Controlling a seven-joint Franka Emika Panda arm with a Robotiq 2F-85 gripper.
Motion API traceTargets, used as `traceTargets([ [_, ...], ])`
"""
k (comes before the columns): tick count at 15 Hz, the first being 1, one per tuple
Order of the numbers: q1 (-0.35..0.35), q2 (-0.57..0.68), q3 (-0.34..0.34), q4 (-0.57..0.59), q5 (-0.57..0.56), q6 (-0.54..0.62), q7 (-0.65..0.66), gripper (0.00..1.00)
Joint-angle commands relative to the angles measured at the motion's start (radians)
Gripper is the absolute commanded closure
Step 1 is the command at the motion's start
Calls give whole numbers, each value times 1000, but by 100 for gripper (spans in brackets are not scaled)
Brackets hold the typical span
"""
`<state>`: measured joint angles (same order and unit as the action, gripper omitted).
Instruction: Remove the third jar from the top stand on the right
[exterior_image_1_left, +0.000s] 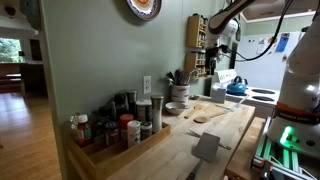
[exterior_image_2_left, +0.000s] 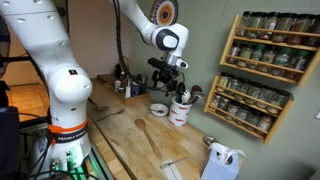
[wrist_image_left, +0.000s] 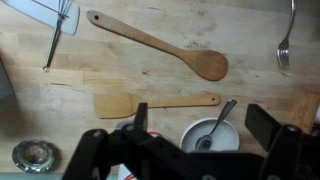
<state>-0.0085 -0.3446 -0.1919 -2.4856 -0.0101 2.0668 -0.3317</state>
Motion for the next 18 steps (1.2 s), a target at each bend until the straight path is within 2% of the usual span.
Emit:
traceTargets([
  [1, -17, 1, 17, 1, 6, -2, -5, 0],
  [9, -17, 2, 17, 1, 6, -2, -5, 0],
  [14, -108, -55, -84, -39, 28, 7, -57, 0],
  [18, -210, -84, -211, -24, 92, -32, -94, 0],
])
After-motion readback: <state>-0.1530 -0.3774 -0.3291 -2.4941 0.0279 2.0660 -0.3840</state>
